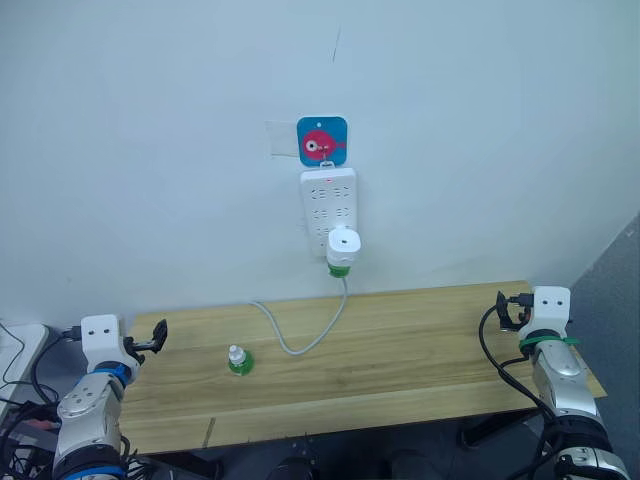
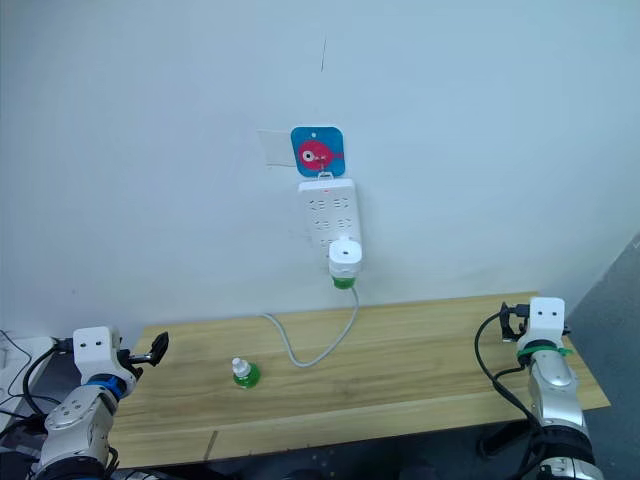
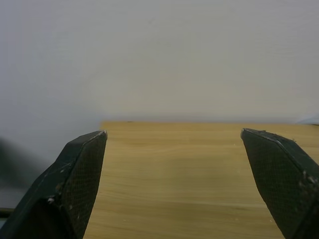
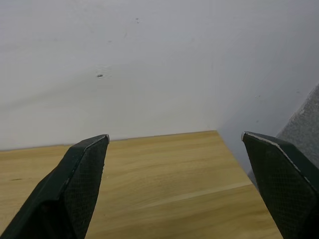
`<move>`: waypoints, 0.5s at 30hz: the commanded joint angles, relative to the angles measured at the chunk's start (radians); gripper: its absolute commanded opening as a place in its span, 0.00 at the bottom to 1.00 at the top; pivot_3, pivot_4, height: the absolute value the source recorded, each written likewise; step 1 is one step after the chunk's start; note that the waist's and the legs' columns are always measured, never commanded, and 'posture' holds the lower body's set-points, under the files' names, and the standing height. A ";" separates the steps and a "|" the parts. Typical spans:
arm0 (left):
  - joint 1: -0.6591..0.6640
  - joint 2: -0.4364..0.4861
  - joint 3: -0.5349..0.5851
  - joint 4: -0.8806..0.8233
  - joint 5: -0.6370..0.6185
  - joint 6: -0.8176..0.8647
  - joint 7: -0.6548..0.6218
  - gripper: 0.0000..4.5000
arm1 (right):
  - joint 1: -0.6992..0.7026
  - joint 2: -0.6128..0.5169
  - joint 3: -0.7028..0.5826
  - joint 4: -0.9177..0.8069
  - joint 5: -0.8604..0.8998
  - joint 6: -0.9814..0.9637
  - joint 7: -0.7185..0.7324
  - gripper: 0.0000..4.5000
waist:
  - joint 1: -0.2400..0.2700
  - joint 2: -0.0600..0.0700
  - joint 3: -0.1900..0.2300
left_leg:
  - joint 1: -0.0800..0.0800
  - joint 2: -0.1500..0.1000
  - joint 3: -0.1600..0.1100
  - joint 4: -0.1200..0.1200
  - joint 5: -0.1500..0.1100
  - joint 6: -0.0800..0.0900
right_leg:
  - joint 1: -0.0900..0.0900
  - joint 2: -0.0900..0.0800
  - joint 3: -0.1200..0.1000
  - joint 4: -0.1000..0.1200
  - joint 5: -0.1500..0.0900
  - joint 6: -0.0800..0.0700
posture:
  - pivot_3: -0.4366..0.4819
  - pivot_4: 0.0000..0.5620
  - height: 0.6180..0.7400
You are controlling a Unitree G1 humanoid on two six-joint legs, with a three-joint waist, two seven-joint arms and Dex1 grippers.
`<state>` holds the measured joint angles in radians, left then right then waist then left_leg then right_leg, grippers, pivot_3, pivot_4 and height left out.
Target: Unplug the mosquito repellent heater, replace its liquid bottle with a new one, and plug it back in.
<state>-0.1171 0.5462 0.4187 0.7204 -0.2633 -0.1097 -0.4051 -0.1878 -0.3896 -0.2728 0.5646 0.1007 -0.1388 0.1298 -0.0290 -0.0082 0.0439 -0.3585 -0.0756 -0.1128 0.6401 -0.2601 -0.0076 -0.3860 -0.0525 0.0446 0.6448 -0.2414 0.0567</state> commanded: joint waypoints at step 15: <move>0.053 0.136 -0.038 -0.596 -0.255 0.314 -0.382 0.73 | 0.142 -0.022 0.135 -0.610 0.144 0.210 0.314 1.00 | -0.001 0.004 0.035 | -0.003 0.002 -0.002 0.001 0.000 -0.001 | -0.001 -0.002 -0.001 0.001 -0.003 0.003 | 0.44 0.15 1.00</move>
<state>-0.0439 0.6629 0.3992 0.1984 -0.4887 0.1630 -0.7552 -0.0421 -0.3965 -0.1426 0.0617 0.2042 0.0400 0.4122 -0.0298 -0.0043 0.0789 -0.3612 -0.0738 -0.1147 0.6415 -0.2604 -0.0083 -0.3873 -0.0544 0.0437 0.6455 -0.2448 0.0597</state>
